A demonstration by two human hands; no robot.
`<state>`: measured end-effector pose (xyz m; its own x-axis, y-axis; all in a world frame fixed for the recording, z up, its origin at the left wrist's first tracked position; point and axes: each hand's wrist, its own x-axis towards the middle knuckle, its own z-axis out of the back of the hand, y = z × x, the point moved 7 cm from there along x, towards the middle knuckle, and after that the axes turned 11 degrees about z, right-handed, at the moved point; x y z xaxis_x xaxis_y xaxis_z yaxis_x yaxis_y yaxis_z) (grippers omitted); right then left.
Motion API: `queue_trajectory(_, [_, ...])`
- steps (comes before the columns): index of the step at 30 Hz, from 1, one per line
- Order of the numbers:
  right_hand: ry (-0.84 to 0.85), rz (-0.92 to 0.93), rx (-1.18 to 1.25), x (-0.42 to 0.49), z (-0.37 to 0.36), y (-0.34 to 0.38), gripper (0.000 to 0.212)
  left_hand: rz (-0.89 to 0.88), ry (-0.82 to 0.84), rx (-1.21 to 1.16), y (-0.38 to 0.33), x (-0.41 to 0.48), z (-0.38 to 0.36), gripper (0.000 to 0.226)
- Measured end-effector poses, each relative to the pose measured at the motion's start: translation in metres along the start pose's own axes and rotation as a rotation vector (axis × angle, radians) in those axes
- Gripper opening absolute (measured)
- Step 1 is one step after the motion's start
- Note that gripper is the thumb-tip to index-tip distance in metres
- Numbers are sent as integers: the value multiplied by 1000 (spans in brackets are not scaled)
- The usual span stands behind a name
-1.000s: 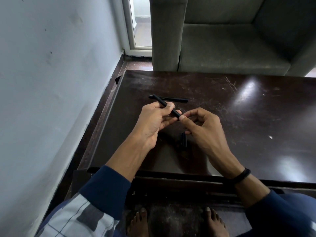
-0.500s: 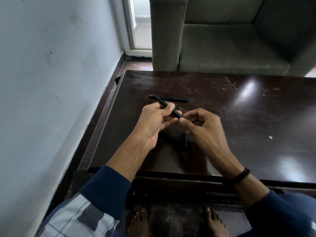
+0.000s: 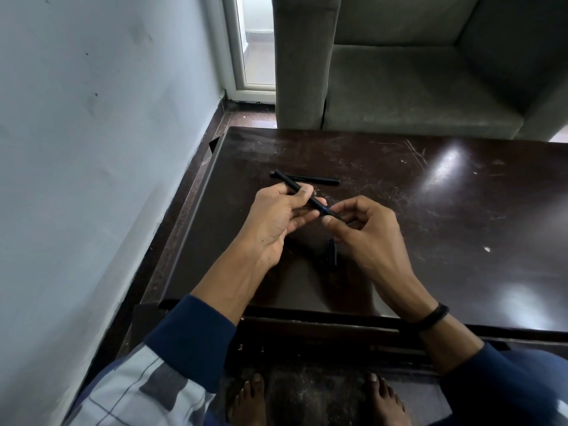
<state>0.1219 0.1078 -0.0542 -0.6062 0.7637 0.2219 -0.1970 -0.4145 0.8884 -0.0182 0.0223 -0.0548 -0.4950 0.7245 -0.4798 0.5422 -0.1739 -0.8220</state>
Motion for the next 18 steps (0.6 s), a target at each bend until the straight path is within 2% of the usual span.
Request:
queue_trajectory(14, [-2, -9, 6, -1, 0, 6, 6, 9, 7, -4, 1, 0, -2, 13])
queue_trajectory(18, [8, -21, 10, -1, 0, 8, 10, 4, 8, -10, 1, 0, -2, 13])
